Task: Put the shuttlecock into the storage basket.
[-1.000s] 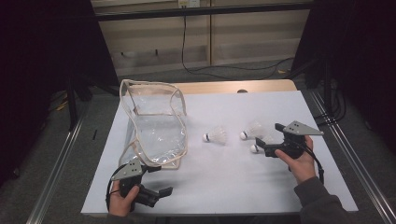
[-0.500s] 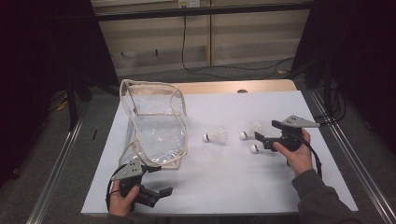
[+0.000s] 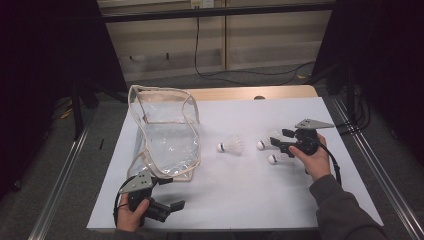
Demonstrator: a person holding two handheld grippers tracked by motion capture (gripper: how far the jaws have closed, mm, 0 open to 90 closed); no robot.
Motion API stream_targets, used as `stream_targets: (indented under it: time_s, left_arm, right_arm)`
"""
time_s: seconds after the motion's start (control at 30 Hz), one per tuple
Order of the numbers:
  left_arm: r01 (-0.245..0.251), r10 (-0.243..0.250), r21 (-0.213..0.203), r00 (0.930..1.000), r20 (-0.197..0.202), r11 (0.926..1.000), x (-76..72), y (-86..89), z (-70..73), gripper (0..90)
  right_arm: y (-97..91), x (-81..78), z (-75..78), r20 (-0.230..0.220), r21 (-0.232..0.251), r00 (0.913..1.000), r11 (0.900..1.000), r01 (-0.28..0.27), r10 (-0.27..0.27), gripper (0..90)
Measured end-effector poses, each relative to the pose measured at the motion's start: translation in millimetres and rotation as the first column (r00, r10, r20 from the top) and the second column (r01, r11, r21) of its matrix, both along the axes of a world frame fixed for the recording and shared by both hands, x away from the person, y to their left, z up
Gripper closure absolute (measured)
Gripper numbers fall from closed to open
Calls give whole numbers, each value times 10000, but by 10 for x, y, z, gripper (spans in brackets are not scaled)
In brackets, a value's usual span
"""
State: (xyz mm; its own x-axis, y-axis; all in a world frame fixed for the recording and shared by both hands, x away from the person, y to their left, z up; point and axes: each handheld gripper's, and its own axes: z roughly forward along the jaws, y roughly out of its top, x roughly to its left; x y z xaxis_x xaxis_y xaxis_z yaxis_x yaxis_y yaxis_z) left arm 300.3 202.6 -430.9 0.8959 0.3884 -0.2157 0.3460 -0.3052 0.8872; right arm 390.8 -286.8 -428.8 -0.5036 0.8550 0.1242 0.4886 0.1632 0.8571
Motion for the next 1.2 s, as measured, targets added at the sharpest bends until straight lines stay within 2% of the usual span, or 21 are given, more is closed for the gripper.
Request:
stream_targets:
  time_s: [0.1, 0.4, 0.67, 0.8, 0.83, 0.97, 1.2]
  left_arm:
    - [-1, 1, -18, 10000, -15, 10000, -1, -1, 0, 31]
    - [0, 0, -46, 10000, 1, 10000, -1, -1, 1, 31]
    - [3, -3, -32, 10000, 9, 10000, 1, 0, 0, 31]
    - [-30, 30, -2, 10000, 30, 10000, 3, 1, -2, 33]
    - [-34, 34, -4, 10000, 19, 10000, 4, 1, -4, 33]
    - [-20, 20, 13, 10000, 4, 10000, 5, 2, -3, 33]
    - [-29, 29, -9, 10000, 16, 10000, 3, -2, -4, 31]
  right_arm:
    - [5, 26, -16, -113, -99, 9999, 9999, 63, -64, 406]
    - [-7, 63, -72, -532, 24, 9982, 9996, -276, 276, 522]
    - [-19, 87, -96, -950, 124, 9933, 9978, -649, 658, 696]
    - [-12, 102, -97, -1133, -44, 9899, 9963, -859, 849, 778]
    - [-4, 105, -93, -1111, -199, 9897, 9955, -928, 900, 787]
    - [21, 105, -75, -1124, 63, 9865, 9929, -1191, 1190, 834]
    - [29, 92, -50, -977, 125, 9865, 9913, -1309, 1315, 899]
